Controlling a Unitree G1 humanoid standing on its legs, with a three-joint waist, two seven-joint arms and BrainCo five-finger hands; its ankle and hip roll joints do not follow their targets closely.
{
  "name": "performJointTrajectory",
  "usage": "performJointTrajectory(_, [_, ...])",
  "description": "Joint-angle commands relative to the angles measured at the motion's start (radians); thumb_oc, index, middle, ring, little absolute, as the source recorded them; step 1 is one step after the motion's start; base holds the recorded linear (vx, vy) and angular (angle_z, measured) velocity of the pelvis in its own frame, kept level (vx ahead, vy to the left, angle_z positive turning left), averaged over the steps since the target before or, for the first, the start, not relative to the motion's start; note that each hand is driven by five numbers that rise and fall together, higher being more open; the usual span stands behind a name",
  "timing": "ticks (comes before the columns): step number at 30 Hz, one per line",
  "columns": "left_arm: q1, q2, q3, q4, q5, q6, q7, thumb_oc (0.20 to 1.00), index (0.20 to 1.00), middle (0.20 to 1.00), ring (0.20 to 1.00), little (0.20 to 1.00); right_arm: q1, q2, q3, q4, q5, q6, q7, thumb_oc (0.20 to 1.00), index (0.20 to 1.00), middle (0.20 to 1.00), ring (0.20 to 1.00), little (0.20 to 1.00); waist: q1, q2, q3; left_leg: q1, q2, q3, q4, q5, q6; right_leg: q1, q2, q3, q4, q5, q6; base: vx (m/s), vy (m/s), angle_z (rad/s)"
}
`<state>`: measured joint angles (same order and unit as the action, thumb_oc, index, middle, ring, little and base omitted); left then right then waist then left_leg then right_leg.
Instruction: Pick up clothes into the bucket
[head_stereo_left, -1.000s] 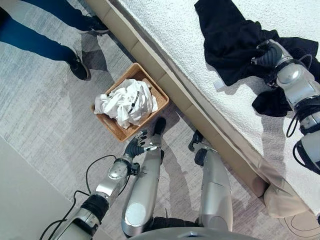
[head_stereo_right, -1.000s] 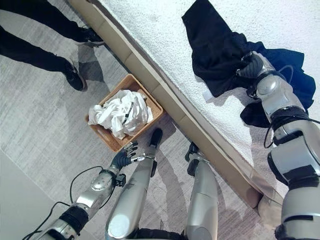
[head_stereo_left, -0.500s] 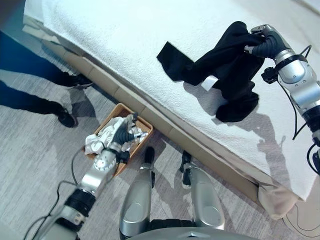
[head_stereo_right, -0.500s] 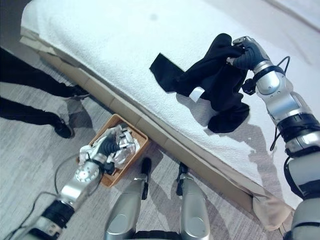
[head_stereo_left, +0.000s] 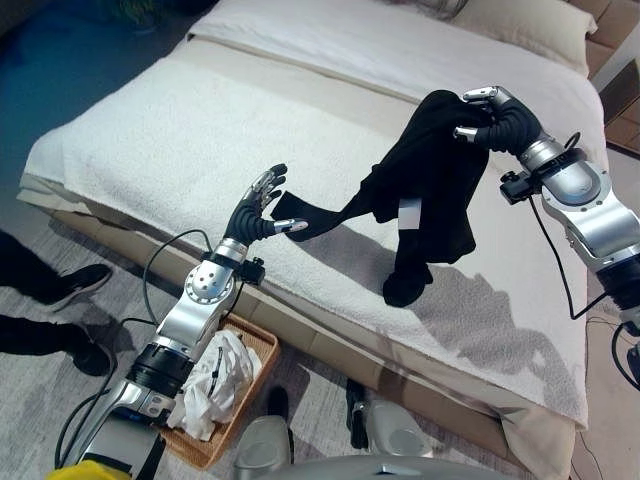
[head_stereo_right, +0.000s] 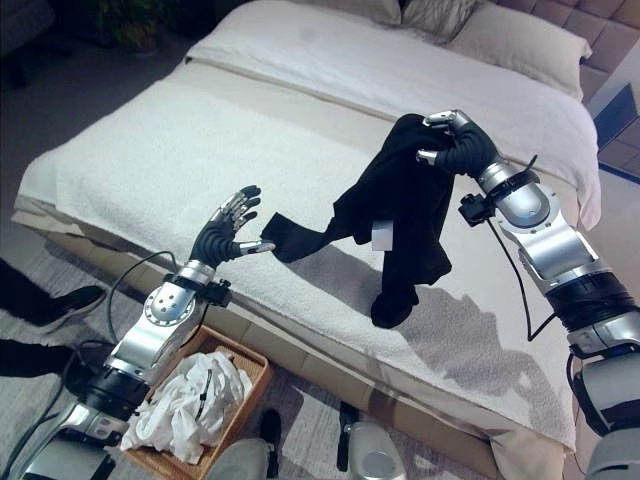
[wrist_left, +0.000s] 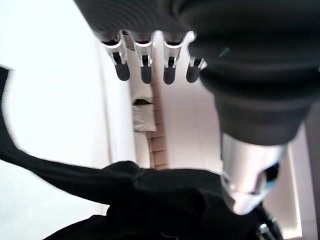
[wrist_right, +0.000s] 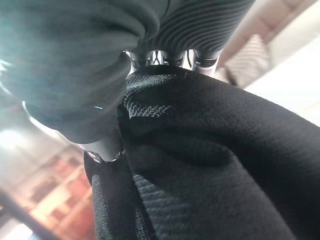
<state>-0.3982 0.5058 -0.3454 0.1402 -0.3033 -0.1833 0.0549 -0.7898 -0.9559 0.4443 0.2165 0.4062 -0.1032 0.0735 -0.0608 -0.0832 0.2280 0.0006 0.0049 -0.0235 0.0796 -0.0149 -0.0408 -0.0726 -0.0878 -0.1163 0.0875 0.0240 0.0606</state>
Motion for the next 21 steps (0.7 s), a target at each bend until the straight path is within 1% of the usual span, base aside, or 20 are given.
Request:
performJointTrajectory(1, [-0.041, -0.015, -0.065, -0.012, 0.024, -0.035, 0.013, 1.0, 1.0, 1.0, 1.0, 1.0, -0.041, 0.01, -0.018, -0.079, 0.074, -0.048, 0.005, 0.2, 0.2, 0.2, 0.2, 0.2, 0.021, -0.021, -0.141, -0.049, 0.003, 0.002, 0.084, -0.076, -0.022, 0.047, -0.054, -0.015, 0.024, -0.062, 0.081, 0.08, -0.006, -0.02])
performJointTrajectory(3, [-0.086, -0.03, -0.098, -0.005, 0.016, -0.029, 0.011, 1.0, 1.0, 1.0, 1.0, 1.0, -0.061, 0.028, 0.002, -0.103, 0.087, -0.046, 0.014, 0.2, 0.2, 0.2, 0.2, 0.2, 0.018, -0.017, -0.157, -0.031, 0.005, 0.006, 0.079, -0.081, -0.022, 0.064, -0.054, -0.014, 0.017, -0.064, 0.08, 0.07, -0.007, -0.05])
performJointTrajectory(4, [-0.088, -0.031, -0.098, -0.004, 0.016, -0.03, 0.011, 1.0, 1.0, 1.0, 1.0, 1.0, -0.062, 0.028, 0.003, -0.103, 0.087, -0.046, 0.014, 0.2, 0.2, 0.2, 0.2, 0.2, 0.018, -0.017, -0.156, -0.03, 0.005, 0.006, 0.078, -0.081, -0.022, 0.065, -0.054, -0.014, 0.016, -0.064, 0.08, 0.06, -0.011, -0.07])
performJointTrajectory(5, [-0.133, -0.047, -0.137, 0.015, 0.004, -0.019, 0.0, 1.0, 1.0, 1.0, 1.0, 1.0, -0.082, 0.046, 0.024, -0.136, 0.114, -0.042, 0.029, 0.2, 0.2, 0.2, 0.2, 0.2, 0.012, -0.013, -0.172, -0.015, 0.007, 0.01, 0.071, -0.082, -0.022, 0.079, -0.052, -0.013, 0.01, -0.066, 0.08, 0.04, -0.008, -0.06])
performJointTrajectory(8, [-0.162, -0.066, -0.164, 0.04, -0.014, -0.012, -0.007, 1.0, 1.0, 1.0, 1.0, 1.0, -0.092, 0.054, 0.039, -0.158, 0.126, -0.039, 0.034, 0.2, 0.2, 0.2, 0.2, 0.2, 0.008, -0.009, -0.183, -0.003, 0.011, 0.012, 0.061, -0.081, -0.022, 0.093, -0.051, -0.014, 0.002, -0.068, 0.079, 0.05, -0.01, -0.08])
performJointTrajectory(9, [-0.192, -0.091, -0.204, 0.073, -0.031, 0.002, -0.02, 1.0, 1.0, 1.0, 1.0, 1.0, -0.109, 0.063, 0.06, -0.19, 0.147, -0.036, 0.048, 0.2, 0.2, 0.2, 0.2, 0.2, 0.001, -0.006, -0.194, 0.008, 0.013, 0.015, 0.056, -0.08, -0.022, 0.102, -0.05, -0.015, 0.0, -0.071, 0.079, 0.0, 0.0, 0.0])
performJointTrajectory(13, [-0.216, -0.118, -0.235, 0.101, -0.042, 0.015, -0.027, 1.0, 1.0, 1.0, 1.0, 1.0, -0.11, 0.068, 0.063, -0.233, 0.167, -0.039, 0.053, 0.2, 0.2, 0.2, 0.2, 0.2, -0.009, -0.001, -0.203, 0.019, 0.015, 0.017, 0.051, -0.08, -0.022, 0.112, -0.048, -0.017, 0.0, -0.074, 0.078, 0.01, -0.003, -0.02])
performJointTrajectory(14, [-0.227, -0.143, -0.252, 0.12, -0.05, 0.024, -0.029, 1.0, 1.0, 1.0, 1.0, 1.0, -0.104, 0.08, 0.06, -0.264, 0.195, -0.038, 0.061, 0.2, 0.2, 0.2, 0.2, 0.2, -0.014, 0.002, -0.208, 0.026, 0.016, 0.015, 0.047, -0.08, -0.022, 0.119, -0.048, -0.018, -0.001, -0.076, 0.077, 0.0, 0.0, 0.0])
performJointTrajectory(15, [-0.227, -0.143, -0.253, 0.12, -0.05, 0.024, -0.029, 1.0, 1.0, 1.0, 1.0, 1.0, -0.104, 0.08, 0.06, -0.264, 0.195, -0.038, 0.061, 0.2, 0.2, 0.2, 0.2, 0.2, -0.014, 0.001, -0.208, 0.027, 0.016, 0.015, 0.047, -0.08, -0.022, 0.119, -0.048, -0.018, -0.001, -0.076, 0.077, 0.0, 0.0, 0.0])
performJointTrajectory(17, [-0.255, -0.179, -0.294, 0.15, -0.092, 0.035, -0.035, 1.0, 1.0, 1.0, 1.0, 1.0, -0.114, 0.097, 0.072, -0.294, 0.237, -0.044, 0.07, 0.2, 0.2, 0.2, 0.2, 0.2, -0.022, 0.006, -0.212, 0.03, 0.017, 0.013, 0.046, -0.079, -0.022, 0.124, -0.048, -0.02, -0.002, -0.079, 0.074, 0.0, 0.0, 0.0])
performJointTrajectory(21, [-0.292, -0.195, -0.355, 0.15, -0.162, 0.053, -0.068, 1.0, 1.0, 1.0, 1.0, 1.0, -0.115, 0.107, 0.087, -0.314, 0.278, -0.043, 0.078, 0.2, 0.2, 0.2, 0.2, 0.2, -0.031, 0.013, -0.217, 0.033, 0.019, 0.011, 0.042, -0.076, -0.023, 0.129, -0.048, -0.023, -0.006, -0.079, 0.075, 0.0, 0.0, 0.0])
